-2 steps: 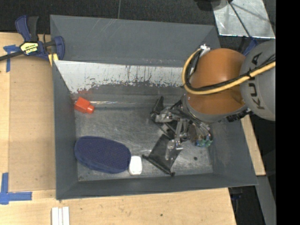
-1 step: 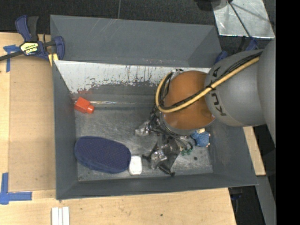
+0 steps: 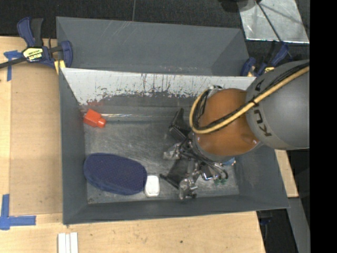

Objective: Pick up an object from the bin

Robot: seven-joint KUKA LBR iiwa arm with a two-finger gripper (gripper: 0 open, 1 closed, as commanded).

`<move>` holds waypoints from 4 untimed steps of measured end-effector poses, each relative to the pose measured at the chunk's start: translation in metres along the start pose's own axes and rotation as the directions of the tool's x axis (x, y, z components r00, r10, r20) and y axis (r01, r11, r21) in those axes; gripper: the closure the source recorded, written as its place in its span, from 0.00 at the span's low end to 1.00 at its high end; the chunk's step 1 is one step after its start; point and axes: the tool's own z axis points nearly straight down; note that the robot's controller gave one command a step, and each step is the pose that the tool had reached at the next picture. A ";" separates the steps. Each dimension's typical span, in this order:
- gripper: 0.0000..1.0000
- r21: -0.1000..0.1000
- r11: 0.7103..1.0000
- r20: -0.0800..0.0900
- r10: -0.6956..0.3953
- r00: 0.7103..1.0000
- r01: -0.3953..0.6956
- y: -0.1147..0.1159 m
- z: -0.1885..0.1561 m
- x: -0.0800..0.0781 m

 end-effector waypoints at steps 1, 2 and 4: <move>1.00 0.000 1.000 0.001 -0.002 1.000 0.002 0.001 0.000 -0.001; 1.00 0.003 1.000 0.012 0.002 1.000 -0.002 -0.035 -0.105 -0.004; 0.00 0.002 1.000 0.016 -0.017 1.000 0.017 -0.103 -0.009 -0.006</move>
Offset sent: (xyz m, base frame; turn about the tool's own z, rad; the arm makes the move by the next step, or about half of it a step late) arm 0.0000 0.0000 0.0000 0.0000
